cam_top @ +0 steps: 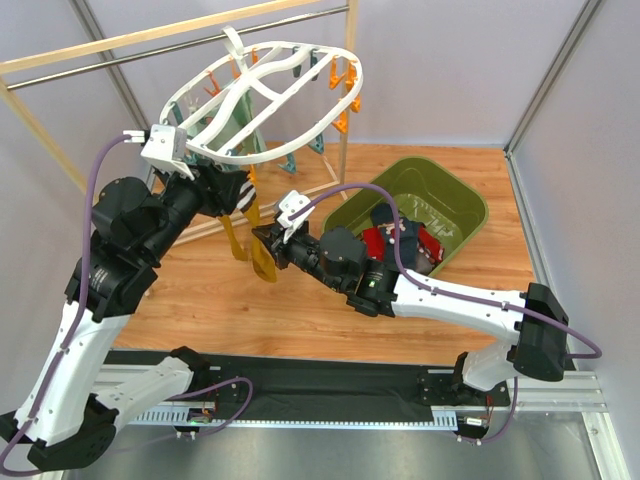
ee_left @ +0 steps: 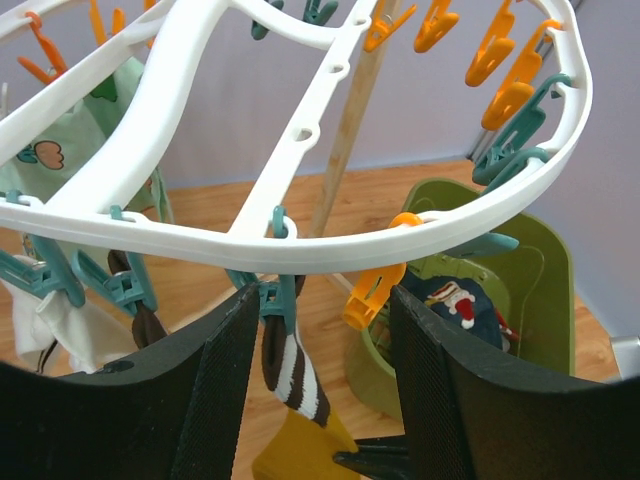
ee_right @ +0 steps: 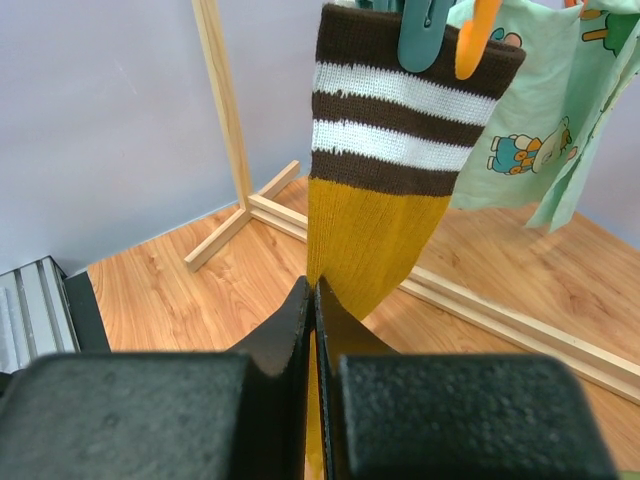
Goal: Remove the socks clipped to the hanger
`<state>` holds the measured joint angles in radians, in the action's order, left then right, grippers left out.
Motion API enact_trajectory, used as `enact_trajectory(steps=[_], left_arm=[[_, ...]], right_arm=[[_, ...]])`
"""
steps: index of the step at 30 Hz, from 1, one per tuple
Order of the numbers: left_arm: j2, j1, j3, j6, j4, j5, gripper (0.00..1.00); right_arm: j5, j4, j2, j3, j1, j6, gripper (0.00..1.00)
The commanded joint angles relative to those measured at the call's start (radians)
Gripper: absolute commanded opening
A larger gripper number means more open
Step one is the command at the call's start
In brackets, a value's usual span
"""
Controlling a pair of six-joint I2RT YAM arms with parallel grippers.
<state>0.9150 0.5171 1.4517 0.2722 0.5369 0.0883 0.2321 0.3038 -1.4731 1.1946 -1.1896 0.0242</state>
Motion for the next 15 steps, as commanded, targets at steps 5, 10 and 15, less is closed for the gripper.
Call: enact_trajectory(steps=[5, 10, 15], left_arm=[[-0.030, -0.109, -0.016, 0.018, 0.000, -0.081, 0.61], [-0.018, -0.146, -0.048, 0.004, -0.084, -0.197, 0.61], [0.001, -0.157, -0.077, 0.005, -0.143, -0.237, 0.61]], right_arm=[[-0.008, 0.021, 0.033, 0.005, 0.002, 0.008, 0.00], [-0.013, 0.024, 0.031, 0.005, 0.002, 0.002, 0.00], [-0.008, 0.023, 0.031, 0.008, 0.002, 0.006, 0.00]])
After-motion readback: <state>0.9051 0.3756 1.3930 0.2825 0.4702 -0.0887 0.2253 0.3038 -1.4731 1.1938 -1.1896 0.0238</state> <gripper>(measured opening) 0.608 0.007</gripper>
